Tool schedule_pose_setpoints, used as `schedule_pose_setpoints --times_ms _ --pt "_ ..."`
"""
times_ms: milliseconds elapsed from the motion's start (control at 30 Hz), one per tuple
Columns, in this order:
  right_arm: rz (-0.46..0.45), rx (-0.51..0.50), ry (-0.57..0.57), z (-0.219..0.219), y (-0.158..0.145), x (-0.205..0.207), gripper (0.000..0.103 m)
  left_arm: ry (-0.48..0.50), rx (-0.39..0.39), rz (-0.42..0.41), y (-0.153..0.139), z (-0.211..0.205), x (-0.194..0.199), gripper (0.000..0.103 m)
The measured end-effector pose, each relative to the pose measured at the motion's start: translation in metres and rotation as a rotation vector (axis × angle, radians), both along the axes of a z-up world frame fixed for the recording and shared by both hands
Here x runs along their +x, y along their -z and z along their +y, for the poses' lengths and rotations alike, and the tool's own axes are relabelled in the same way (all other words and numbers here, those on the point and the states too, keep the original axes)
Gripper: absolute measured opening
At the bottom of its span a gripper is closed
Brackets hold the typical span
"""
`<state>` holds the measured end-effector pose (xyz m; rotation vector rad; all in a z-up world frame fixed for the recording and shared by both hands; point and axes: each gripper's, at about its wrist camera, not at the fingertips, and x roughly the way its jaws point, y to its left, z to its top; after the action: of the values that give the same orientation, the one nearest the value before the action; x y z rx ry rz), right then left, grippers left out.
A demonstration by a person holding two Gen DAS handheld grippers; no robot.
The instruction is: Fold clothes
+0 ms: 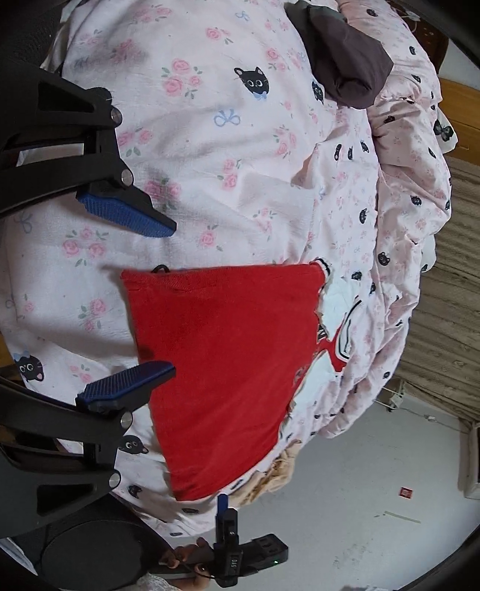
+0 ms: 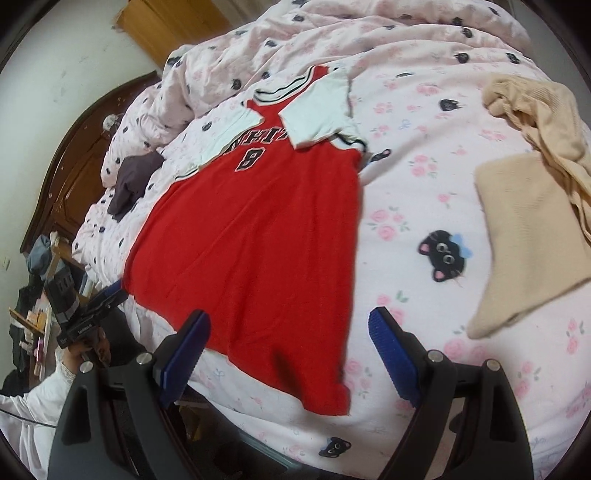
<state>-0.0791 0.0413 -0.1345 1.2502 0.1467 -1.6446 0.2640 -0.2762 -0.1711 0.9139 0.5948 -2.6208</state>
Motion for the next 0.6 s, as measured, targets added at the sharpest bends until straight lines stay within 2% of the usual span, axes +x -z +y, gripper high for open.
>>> schedule_pose_setpoints --times_ms 33,233,400,500,600 --pt "-0.003 -0.004 0.007 0.002 0.000 -0.001 0.089 -0.001 -0.009 0.004 0.000 0.000 0.001 0.052" --pt "-0.008 -0.001 0.026 0.001 0.000 -0.002 0.089 0.000 -0.019 0.014 0.001 0.000 0.003 0.039" --pt "-0.006 0.022 0.008 -0.006 0.003 0.001 0.089 0.002 -0.050 -0.001 0.001 0.006 0.002 0.036" --pt "-0.006 0.029 0.000 -0.009 0.005 0.002 0.089 0.004 -0.049 -0.015 0.004 0.007 0.001 0.025" --pt "-0.007 0.036 -0.004 -0.011 0.006 0.002 0.089 0.006 -0.042 -0.023 0.006 0.007 0.001 0.024"
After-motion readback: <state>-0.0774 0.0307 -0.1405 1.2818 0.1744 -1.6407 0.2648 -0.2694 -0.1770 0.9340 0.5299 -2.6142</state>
